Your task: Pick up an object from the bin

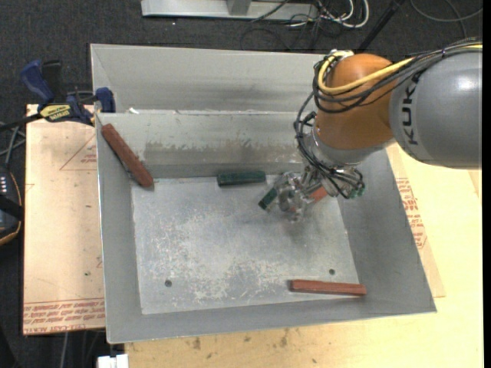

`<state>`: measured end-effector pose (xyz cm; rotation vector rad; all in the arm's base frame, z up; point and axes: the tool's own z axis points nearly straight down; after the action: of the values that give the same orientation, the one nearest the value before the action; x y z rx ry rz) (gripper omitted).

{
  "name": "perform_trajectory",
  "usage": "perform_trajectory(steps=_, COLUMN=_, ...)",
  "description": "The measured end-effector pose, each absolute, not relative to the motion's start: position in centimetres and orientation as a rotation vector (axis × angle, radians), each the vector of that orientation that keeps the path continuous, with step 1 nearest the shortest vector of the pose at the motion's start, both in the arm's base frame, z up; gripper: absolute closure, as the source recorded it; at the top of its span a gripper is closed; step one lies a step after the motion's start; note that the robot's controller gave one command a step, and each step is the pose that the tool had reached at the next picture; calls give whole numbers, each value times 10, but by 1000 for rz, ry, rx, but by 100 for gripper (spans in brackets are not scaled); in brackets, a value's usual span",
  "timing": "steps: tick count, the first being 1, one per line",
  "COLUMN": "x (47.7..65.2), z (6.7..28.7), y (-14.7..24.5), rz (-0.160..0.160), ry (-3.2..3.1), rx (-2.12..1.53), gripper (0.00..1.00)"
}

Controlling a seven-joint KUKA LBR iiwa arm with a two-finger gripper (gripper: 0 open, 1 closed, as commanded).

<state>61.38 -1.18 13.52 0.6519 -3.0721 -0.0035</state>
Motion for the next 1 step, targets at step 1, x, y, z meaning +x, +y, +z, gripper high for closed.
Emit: perform_trajectory(steps=1, x=608, z=67, y=-51, rz=-5, ry=-2951, rx=1073, gripper=0)
